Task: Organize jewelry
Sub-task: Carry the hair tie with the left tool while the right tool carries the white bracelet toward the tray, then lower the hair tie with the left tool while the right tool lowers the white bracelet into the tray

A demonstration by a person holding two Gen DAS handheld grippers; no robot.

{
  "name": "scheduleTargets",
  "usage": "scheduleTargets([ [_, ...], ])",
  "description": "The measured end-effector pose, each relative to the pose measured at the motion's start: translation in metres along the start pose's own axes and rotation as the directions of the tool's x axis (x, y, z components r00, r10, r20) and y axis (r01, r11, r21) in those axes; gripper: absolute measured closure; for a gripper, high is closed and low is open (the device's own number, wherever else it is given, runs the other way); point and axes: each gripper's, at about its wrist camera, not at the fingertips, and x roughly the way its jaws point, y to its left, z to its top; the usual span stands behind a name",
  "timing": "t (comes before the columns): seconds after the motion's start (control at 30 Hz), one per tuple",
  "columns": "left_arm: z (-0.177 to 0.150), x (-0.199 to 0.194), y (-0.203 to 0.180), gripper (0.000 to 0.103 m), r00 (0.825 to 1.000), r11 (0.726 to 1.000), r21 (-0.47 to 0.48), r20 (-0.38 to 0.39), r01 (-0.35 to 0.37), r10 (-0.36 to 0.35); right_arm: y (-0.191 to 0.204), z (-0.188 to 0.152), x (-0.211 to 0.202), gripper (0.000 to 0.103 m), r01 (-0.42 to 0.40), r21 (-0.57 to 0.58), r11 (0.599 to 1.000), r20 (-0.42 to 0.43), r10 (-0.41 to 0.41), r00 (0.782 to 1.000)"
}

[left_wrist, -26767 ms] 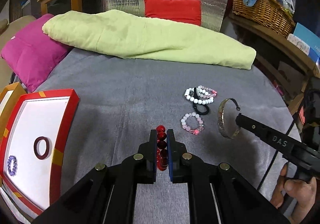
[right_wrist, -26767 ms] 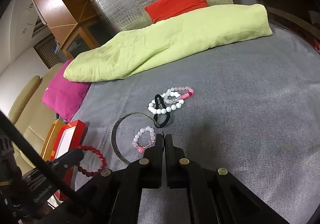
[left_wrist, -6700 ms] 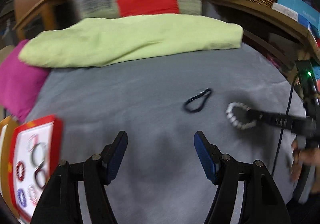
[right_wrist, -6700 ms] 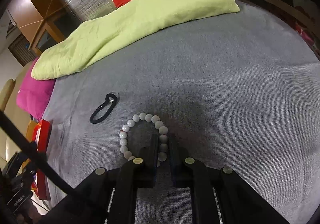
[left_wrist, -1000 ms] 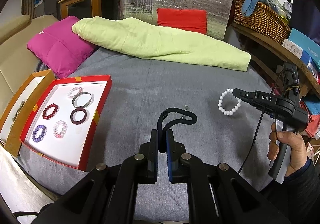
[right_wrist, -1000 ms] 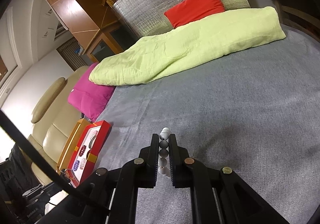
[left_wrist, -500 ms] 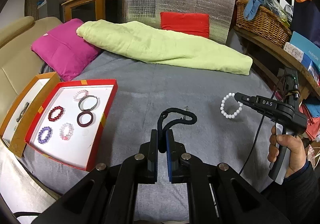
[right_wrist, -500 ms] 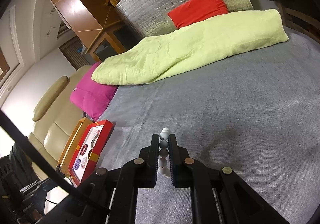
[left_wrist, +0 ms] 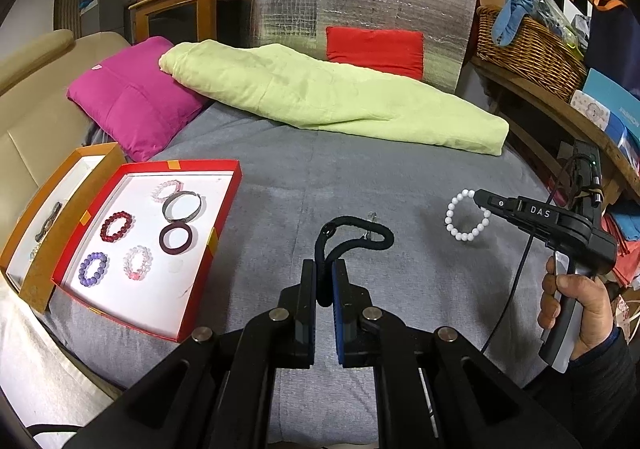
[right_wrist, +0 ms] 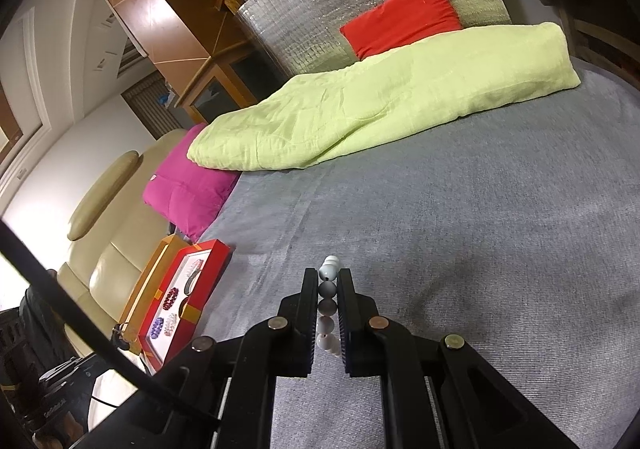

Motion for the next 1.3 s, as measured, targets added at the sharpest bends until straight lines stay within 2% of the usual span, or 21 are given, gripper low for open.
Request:
scheduleTargets([
  [0.23, 0.004, 0.002, 0.016, 0.096, 1.0, 1.0, -0.029, 0.007, -0.004, 0.004, 0.008, -0.001, -0.005, 0.093, -0.002, -0.013, 1.0, 0.005, 0.002, 1.0],
  [0.6, 0.011, 0.024, 0.065, 0.096, 0.998, 0.995, -0.082, -0.016, -0.06, 0.059, 0.051, -0.016, -0.01, 0.093, -0.053, -0.047, 0.997, -0.021, 0.052, 0.998],
  [0.9, 0.01, 0.038, 0.1, 0.096, 0.996, 0.989, -0.117, -0.032, -0.088, 0.085, 0.111, -0.016, 0.004, 0.093, -0.106, -0.137, 0.985, -0.063, 0.098, 0.993],
  [1.3, 0.011, 0.041, 0.157, 0.096, 0.991, 0.972, -0.192, -0.046, -0.134, 0.128, 0.188, -0.021, 0.049, 0.093, -0.179, -0.225, 0.958, -0.142, 0.15, 0.978],
])
